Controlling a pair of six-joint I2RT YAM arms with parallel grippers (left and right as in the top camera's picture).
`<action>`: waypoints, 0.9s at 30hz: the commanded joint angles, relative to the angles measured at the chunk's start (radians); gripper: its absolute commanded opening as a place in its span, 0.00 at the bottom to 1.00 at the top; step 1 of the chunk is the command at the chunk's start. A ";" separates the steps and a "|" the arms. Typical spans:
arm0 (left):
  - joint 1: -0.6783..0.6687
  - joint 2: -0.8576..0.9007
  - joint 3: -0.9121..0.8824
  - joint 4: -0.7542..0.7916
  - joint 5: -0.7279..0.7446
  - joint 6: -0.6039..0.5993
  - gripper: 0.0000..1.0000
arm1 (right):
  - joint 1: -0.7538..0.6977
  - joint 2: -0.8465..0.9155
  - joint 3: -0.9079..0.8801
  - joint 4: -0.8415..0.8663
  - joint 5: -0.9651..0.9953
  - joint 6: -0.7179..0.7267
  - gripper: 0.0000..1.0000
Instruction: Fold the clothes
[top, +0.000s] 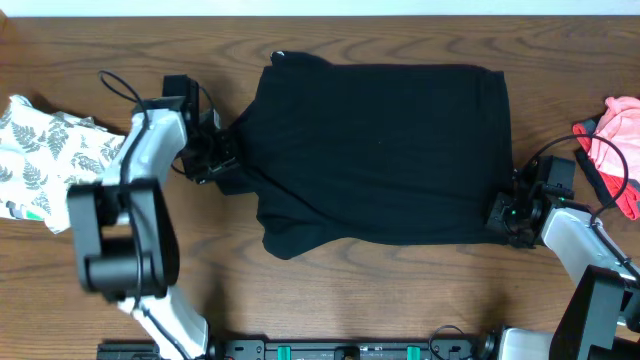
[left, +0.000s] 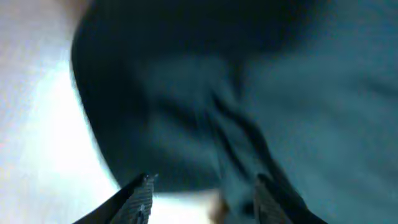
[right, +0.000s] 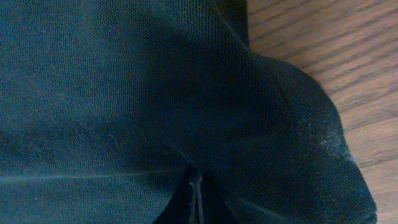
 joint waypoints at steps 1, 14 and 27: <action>-0.001 -0.164 0.002 -0.066 0.033 0.035 0.53 | -0.001 0.086 -0.083 -0.039 0.018 -0.009 0.01; -0.150 -0.378 -0.280 -0.108 -0.048 0.024 0.54 | -0.001 0.086 -0.083 -0.040 0.018 -0.009 0.01; -0.286 -0.377 -0.547 0.095 0.074 0.033 0.54 | -0.001 0.086 -0.083 -0.043 0.018 -0.009 0.01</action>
